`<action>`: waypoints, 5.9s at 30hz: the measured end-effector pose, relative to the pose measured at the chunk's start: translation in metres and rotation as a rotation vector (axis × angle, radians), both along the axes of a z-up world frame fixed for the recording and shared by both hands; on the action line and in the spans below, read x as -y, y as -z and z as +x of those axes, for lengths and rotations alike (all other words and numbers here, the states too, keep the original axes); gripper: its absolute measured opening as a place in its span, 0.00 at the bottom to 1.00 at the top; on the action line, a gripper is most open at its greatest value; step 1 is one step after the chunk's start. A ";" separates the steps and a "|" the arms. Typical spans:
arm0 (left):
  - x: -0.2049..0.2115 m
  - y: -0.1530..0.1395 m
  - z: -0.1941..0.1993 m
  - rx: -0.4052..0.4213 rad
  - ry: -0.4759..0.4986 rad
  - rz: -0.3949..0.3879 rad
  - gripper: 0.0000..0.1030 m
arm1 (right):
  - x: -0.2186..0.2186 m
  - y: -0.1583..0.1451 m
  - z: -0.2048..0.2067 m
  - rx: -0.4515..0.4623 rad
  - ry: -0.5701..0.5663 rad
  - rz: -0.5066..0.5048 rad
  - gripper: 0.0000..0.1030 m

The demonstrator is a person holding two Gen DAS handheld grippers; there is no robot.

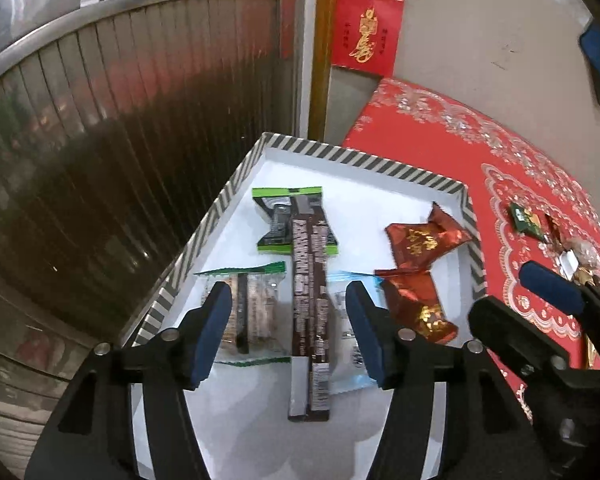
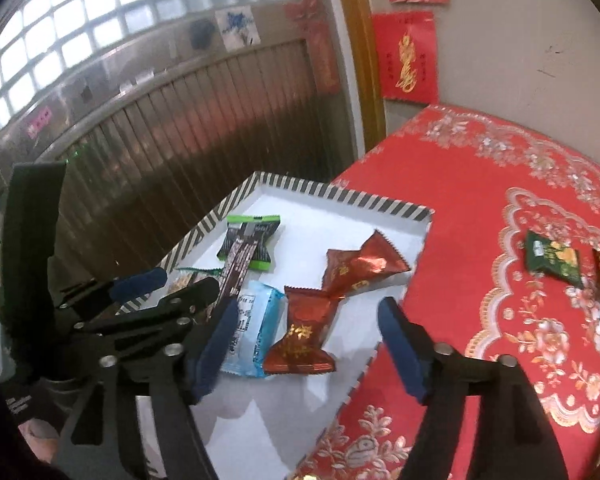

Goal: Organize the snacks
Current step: 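Open both tools to drop the chocolate bar and red snack in the tray, then move both tools back toward the green packet and gold foil bar, then grasp the green cracker packet with left tool while right grasps gold foil bar, then carry green packet and gold foil bar over the white tray with both tools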

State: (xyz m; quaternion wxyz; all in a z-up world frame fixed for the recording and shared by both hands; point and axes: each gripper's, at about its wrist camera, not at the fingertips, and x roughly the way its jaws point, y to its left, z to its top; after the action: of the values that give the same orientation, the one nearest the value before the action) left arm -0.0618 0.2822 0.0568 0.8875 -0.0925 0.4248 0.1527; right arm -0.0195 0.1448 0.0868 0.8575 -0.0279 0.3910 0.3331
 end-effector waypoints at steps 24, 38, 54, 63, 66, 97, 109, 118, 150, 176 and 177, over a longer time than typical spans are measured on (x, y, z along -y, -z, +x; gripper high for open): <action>0.125 -0.024 0.024 0.028 0.247 -0.019 0.70 | 0.177 -0.007 -0.027 -0.016 0.234 -0.008 0.82; 0.213 -0.029 0.091 -0.092 0.509 -0.021 0.70 | 0.282 0.006 -0.019 -0.077 0.396 -0.016 0.87; 0.268 0.024 0.196 -0.210 1.006 0.258 0.70 | 0.321 0.019 -0.006 -0.133 0.484 0.036 0.87; 0.272 0.037 0.225 -0.208 1.124 0.221 0.74 | 0.323 0.023 0.008 -0.151 0.517 0.047 0.87; 0.272 0.038 0.229 -0.207 1.136 0.206 0.75 | 0.319 0.024 0.012 -0.154 0.512 0.039 0.87; 0.290 0.036 0.220 -0.235 0.729 -0.009 0.69 | 0.316 0.029 0.030 -0.153 0.523 0.006 0.87; 0.299 0.039 0.216 -0.218 0.678 0.049 0.68 | 0.293 0.057 0.059 -0.200 0.494 -0.129 0.39; 0.284 0.035 0.202 -0.195 0.645 0.049 0.43 | 0.292 0.055 0.047 -0.163 0.485 -0.121 0.19; 0.221 -0.032 0.037 0.048 0.459 0.077 0.43 | 0.244 -0.012 -0.022 0.000 0.380 -0.023 0.19; 0.142 -0.044 -0.014 0.106 0.377 -0.043 0.43 | 0.173 -0.018 -0.036 0.018 0.256 -0.031 0.20; 0.139 -0.045 -0.015 0.107 0.372 -0.039 0.43 | 0.169 -0.019 -0.036 0.020 0.250 -0.031 0.20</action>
State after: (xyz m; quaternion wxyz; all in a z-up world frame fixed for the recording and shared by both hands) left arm -0.0765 0.1435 0.1019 0.9198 -0.0378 0.3897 -0.0274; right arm -0.0559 -0.0244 0.1054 0.8957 0.0042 0.3879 0.2172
